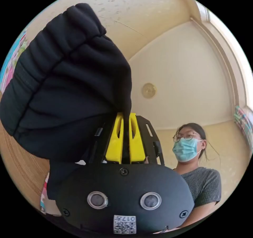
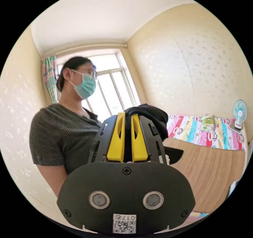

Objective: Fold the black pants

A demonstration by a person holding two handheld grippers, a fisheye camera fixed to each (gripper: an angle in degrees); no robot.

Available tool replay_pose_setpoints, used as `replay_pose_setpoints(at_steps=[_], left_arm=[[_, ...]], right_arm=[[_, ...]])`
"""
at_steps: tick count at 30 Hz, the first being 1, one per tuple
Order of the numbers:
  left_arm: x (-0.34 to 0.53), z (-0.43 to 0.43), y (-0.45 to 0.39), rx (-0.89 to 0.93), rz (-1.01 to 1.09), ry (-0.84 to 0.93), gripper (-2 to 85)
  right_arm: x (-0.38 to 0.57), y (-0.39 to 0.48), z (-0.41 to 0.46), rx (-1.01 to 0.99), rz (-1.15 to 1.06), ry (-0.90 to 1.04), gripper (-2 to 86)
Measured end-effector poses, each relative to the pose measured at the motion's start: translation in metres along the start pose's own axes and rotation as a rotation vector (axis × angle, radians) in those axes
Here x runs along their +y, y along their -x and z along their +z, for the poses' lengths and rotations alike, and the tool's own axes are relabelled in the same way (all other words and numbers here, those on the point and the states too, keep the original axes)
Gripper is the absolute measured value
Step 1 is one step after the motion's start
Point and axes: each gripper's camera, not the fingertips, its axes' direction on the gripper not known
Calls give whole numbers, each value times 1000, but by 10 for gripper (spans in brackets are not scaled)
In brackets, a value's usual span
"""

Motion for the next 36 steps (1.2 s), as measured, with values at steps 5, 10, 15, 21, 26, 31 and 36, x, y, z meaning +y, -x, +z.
replay_pose_setpoints(at_steps=[5, 10, 15, 21, 26, 31, 36], left_arm=[[25, 64, -61, -126, 330, 146, 22], [63, 115, -99, 266, 534, 188, 18], [114, 182, -164, 767, 778, 350, 16], [148, 238, -177, 1152, 693, 180, 17], [178, 284, -179, 1238, 593, 205, 17], [214, 299, -184, 1222, 509, 204, 17], [225, 279, -207, 1092, 504, 190, 17]], right_arm=[[6, -10, 30, 82, -5, 381, 15], [29, -65, 24, 86, 146, 581, 26], [38, -80, -20, 53, 126, 673, 24], [31, -121, -76, 109, 307, 604, 21], [38, -163, -181, -188, 354, -157, 113], [62, -217, -111, -511, 556, -123, 184], [53, -198, -10, -1174, 598, -298, 149]])
